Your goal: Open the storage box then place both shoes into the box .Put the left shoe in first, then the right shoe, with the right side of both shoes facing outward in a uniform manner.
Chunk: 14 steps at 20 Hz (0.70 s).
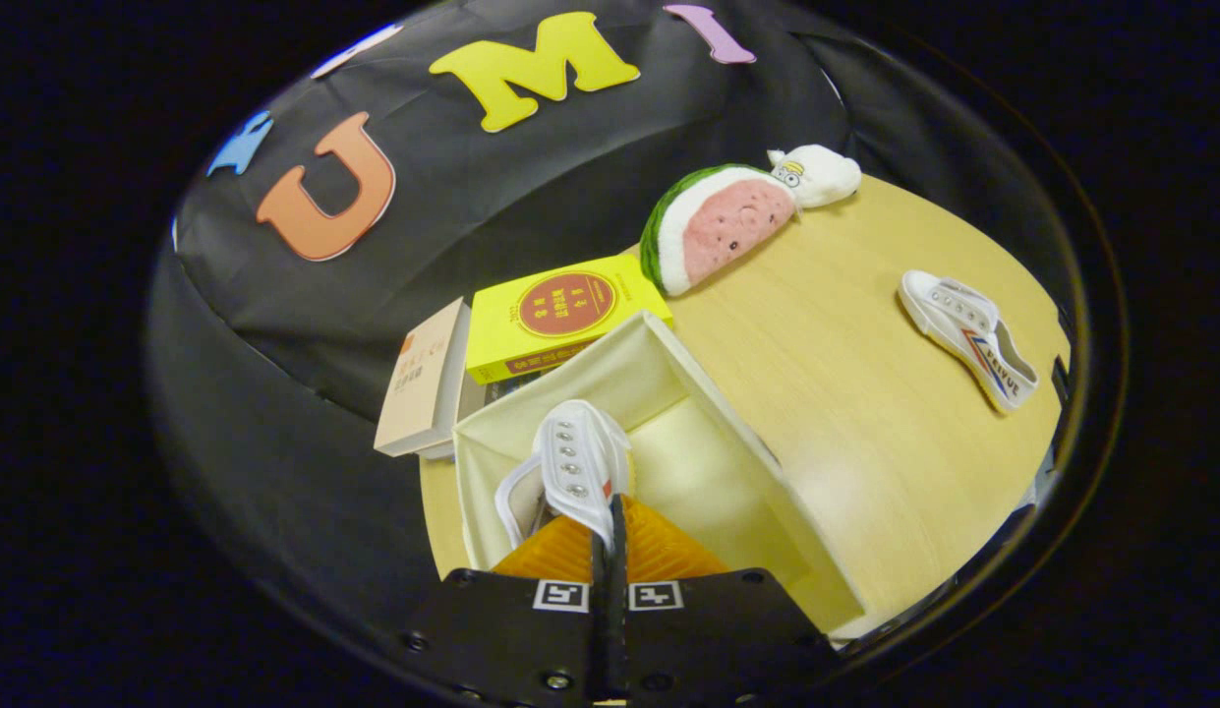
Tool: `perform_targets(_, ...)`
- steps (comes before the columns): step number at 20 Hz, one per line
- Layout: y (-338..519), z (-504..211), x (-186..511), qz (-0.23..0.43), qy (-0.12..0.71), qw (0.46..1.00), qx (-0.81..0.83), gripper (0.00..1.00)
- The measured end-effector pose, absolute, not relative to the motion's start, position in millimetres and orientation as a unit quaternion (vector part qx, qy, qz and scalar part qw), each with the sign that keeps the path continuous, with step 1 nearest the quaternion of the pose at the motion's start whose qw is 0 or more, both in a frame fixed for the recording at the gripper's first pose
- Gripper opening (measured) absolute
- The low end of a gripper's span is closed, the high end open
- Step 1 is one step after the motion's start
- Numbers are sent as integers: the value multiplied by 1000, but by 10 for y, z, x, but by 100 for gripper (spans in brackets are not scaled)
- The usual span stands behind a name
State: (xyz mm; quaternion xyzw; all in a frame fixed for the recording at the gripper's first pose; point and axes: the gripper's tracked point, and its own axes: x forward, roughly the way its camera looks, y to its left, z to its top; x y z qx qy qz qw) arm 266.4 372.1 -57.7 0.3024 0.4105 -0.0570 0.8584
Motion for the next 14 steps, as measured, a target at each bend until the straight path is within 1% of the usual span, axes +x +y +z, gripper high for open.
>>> perform_targets(2,3878,-615,2598,-56,412,861,293,0)
perform_targets(5,4106,-842,2511,-39,446,850,277,0)
perform_targets(10,4063,-1186,2459,-29,510,810,287,1)
perform_targets(12,4151,-1198,2472,5,517,810,278,2)
perform_targets(13,4197,-1114,2473,27,512,816,268,6)
perform_targets(14,4181,-1078,2423,38,514,819,252,17)
